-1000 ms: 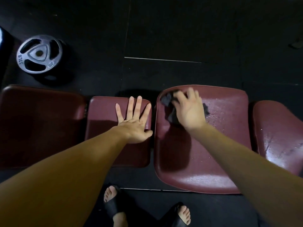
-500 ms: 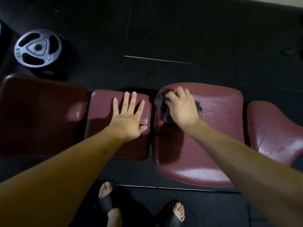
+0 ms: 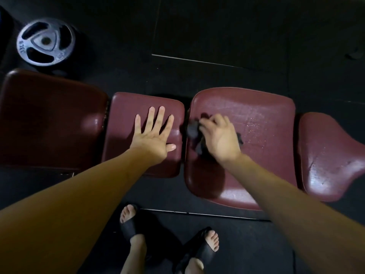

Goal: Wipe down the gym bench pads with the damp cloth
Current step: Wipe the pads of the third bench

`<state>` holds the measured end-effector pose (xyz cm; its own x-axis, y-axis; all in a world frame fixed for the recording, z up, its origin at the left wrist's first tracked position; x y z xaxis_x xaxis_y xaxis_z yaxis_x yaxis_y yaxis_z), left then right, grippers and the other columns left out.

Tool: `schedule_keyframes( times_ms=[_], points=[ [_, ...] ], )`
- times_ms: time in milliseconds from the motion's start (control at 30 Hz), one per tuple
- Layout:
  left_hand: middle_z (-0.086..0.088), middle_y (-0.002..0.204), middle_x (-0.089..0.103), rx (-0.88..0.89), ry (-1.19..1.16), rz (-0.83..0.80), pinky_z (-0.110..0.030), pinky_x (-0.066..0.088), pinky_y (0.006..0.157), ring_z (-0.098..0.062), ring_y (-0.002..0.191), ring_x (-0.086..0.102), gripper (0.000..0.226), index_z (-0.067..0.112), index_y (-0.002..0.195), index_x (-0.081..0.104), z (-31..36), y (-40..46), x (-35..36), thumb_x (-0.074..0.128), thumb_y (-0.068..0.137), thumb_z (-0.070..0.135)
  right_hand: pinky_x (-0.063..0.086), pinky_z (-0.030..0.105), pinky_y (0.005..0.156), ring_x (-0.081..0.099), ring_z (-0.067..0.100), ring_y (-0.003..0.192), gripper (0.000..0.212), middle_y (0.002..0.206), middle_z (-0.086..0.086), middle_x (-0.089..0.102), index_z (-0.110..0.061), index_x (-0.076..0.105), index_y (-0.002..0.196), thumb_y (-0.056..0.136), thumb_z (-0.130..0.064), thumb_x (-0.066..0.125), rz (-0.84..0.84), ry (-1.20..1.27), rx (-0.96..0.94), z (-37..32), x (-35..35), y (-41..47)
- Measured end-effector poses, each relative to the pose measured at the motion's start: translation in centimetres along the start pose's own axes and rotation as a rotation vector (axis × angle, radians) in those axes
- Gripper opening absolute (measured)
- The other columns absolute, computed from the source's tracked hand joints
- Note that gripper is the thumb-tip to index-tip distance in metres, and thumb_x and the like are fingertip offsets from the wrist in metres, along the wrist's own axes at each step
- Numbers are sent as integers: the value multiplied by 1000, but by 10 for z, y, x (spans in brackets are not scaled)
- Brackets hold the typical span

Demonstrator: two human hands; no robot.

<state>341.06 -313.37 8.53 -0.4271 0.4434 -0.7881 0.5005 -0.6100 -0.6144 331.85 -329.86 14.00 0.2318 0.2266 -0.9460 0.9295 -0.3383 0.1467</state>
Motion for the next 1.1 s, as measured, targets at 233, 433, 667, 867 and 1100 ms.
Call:
schedule_keyframes(
  times_ms=[233, 433, 667, 867, 1100],
  points=[
    [-3, 169, -25, -48, -100, 47, -58, -4, 126, -36, 155, -18, 80, 34, 163, -8, 12, -29, -4, 39, 104, 58, 50, 49, 74, 55, 37, 80, 22, 95, 11, 61, -12, 73, 111, 98, -21, 58, -55, 101, 31, -25, -3, -73],
    [2, 164, -37, 23, -54, -66, -56, -9, 125, -30, 152, -32, 82, 38, 160, -17, 16, -52, 27, 40, 104, 58, 49, 44, 70, 53, 32, 85, 29, 102, 7, 59, -16, 72, 117, 99, -28, 54, -158, 146, -103, -48, -15, -124],
    [-2, 164, -37, 17, 12, -31, -57, -8, 125, -32, 153, -29, 82, 37, 158, -24, 15, -50, 35, 34, 105, 60, 51, 51, 72, 54, 39, 84, 28, 98, 14, 60, -13, 71, 113, 98, -27, 52, -5, -5, 70, -12, 9, -21],
    [1, 159, -45, -9, -47, -99, -56, -14, 124, -29, 148, -38, 82, 39, 157, -26, 17, -47, 32, 37, 107, 53, 49, 46, 74, 54, 32, 84, 24, 101, 9, 59, -13, 71, 119, 98, -21, 62, -84, 145, 3, -35, -17, -146],
    [3, 165, -35, 9, -70, -49, -54, -11, 126, -28, 152, -32, 80, 41, 160, -16, 15, -51, 27, 39, 104, 58, 53, 53, 80, 57, 41, 89, 26, 101, 17, 61, -8, 71, 118, 98, -21, 60, 16, 206, 188, 0, -3, -49]
  ],
)
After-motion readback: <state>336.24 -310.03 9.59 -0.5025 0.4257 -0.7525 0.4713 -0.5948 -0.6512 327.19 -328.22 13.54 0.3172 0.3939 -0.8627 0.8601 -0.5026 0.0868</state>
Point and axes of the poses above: each hand's wrist, its own y-axis towards the middle knuckle, its own x-axis out of the palm, z = x × y, the point moved 8 cm from there along y, towards the middle knuckle
